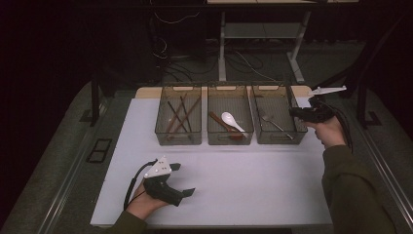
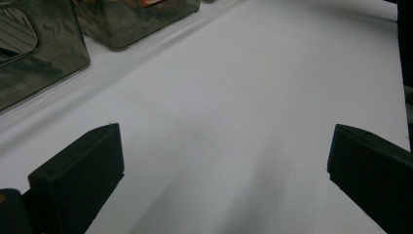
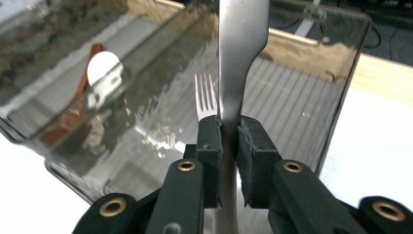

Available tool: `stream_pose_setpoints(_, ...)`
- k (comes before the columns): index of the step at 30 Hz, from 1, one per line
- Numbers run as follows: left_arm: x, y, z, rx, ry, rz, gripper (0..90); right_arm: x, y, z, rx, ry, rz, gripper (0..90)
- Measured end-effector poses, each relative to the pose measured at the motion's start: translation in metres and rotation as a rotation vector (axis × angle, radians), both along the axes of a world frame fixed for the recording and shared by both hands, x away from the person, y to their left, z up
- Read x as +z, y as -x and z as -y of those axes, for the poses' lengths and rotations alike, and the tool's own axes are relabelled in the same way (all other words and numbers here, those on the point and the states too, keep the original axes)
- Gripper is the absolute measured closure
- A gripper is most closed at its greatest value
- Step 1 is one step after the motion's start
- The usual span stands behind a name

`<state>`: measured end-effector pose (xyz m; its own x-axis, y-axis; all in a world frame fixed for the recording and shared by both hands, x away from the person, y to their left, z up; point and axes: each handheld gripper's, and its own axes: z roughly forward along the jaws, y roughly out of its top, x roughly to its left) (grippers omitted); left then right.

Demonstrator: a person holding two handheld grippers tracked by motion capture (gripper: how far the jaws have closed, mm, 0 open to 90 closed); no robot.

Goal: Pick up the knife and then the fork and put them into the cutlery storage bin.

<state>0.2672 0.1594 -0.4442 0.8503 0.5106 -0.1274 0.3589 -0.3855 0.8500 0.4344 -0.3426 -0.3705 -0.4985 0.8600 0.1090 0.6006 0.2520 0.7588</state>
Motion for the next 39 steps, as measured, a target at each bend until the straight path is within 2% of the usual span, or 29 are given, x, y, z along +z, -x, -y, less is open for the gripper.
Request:
stream_pose_setpoints(4, 0.000, 0.000, 0.000, 0.001, -0.001, -0.003, 0.0, -0.006, -0.001, 0.001, 0.004, 0.016, -0.040, 79.5)
stream_pose_setpoints(12, 0.000, 0.000, 0.000, -0.001, 0.000, -0.003, 0.0, -0.012, -0.006, -0.002, 0.028, 0.068, -0.086, 79.4)
stream_pose_setpoints(25, -0.001, 0.000, 0.000, -0.001, 0.002, -0.006, 0.0, -0.020, -0.014, -0.013, 0.032, 0.115, -0.114, 78.2)
stream_pose_setpoints(30, -0.001, 0.000, 0.000, -0.002, 0.000, -0.005, 0.0, -0.019, -0.015, -0.016, 0.032, 0.092, -0.099, 67.3)
stream_pose_setpoints(39, -0.001, 0.000, 0.000, -0.003, -0.002, -0.006, 0.0, -0.015, -0.012, -0.013, 0.008, 0.047, -0.101, 48.4)
